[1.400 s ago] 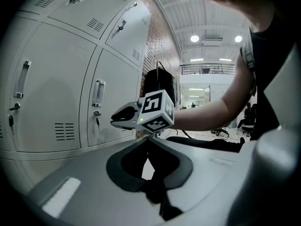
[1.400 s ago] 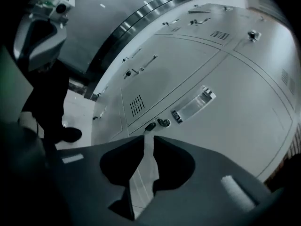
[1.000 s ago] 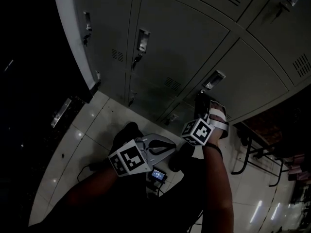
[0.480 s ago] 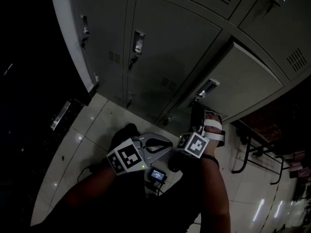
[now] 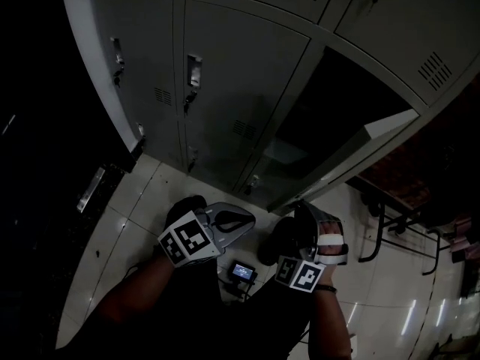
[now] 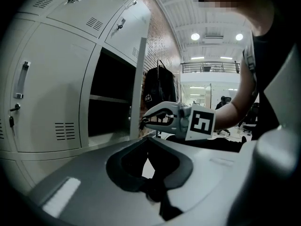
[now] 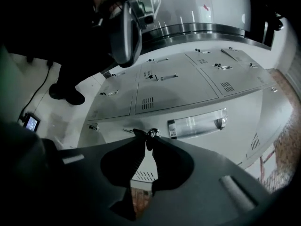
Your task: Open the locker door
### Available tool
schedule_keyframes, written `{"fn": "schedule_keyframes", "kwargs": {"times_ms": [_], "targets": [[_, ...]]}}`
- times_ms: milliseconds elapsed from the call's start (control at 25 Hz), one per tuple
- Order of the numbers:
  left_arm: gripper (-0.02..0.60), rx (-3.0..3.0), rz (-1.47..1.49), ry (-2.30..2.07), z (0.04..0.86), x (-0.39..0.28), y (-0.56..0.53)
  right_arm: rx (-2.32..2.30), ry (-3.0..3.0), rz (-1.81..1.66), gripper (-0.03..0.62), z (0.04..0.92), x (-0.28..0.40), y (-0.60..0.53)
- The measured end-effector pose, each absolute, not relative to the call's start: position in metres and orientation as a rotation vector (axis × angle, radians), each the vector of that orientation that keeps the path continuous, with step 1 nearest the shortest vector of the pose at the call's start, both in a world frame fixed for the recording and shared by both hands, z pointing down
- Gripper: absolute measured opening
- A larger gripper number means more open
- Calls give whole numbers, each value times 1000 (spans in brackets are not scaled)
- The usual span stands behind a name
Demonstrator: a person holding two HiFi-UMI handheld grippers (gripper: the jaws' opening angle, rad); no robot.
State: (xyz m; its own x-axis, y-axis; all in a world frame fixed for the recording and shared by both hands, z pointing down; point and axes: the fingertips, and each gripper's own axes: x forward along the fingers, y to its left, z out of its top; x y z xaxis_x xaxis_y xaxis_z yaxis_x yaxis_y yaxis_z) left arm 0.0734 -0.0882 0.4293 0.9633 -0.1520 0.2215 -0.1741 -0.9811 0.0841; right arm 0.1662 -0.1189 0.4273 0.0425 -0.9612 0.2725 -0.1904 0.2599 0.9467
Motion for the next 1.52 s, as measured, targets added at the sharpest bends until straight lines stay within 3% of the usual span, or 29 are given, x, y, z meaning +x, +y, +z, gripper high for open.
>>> {"fn": "schedule_keyframes", "kwargs": {"times_ms": [880,1240,1360,1520], "targets": [[12,3008,419,-255,440,81,-87,1273,-1260,-802,51,430,271,-27],[12,3008,421,-254,439,82,-87,1481,-1478,-656,84,419,258,-11],[12,3009,418,-252,439,82,-87,1504,-1637,-611,70,415,231,-5],[12,3007,423,-256,440,81,-87,1422,-1940,-480,3,429,181,-7]]}}
